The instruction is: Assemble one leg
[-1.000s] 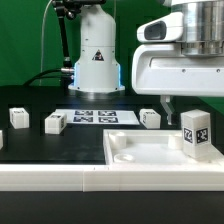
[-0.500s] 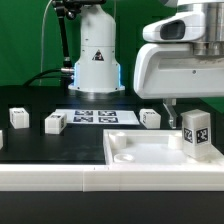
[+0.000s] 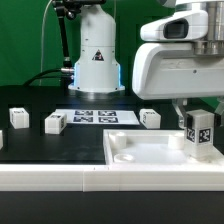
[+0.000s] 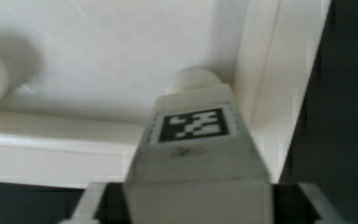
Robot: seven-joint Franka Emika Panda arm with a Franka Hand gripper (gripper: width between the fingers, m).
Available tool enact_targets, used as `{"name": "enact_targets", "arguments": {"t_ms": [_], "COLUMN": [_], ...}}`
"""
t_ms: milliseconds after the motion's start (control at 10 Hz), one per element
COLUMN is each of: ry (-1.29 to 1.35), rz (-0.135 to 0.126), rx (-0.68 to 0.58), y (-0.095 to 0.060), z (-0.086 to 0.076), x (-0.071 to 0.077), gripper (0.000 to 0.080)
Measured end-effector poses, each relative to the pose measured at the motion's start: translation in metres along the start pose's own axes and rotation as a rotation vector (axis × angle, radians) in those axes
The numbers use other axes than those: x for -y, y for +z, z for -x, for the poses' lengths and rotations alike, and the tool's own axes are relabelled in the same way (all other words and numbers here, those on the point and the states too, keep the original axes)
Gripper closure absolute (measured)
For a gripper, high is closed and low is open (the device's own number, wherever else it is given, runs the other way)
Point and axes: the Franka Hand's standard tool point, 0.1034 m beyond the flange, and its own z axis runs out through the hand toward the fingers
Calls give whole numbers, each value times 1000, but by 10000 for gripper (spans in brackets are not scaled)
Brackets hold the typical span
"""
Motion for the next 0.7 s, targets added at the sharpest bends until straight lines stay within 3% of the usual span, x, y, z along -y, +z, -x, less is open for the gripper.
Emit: {"name": "enact_targets", "arguments": {"t_ms": [100,400,700], "ry": [0,33,421], "rz": [0,-1,-8], "rx": [0,-1,-28], "y": [0,0,2], "z": [0,0,0], "x": [0,0,1], "gripper": [509,509,509]}}
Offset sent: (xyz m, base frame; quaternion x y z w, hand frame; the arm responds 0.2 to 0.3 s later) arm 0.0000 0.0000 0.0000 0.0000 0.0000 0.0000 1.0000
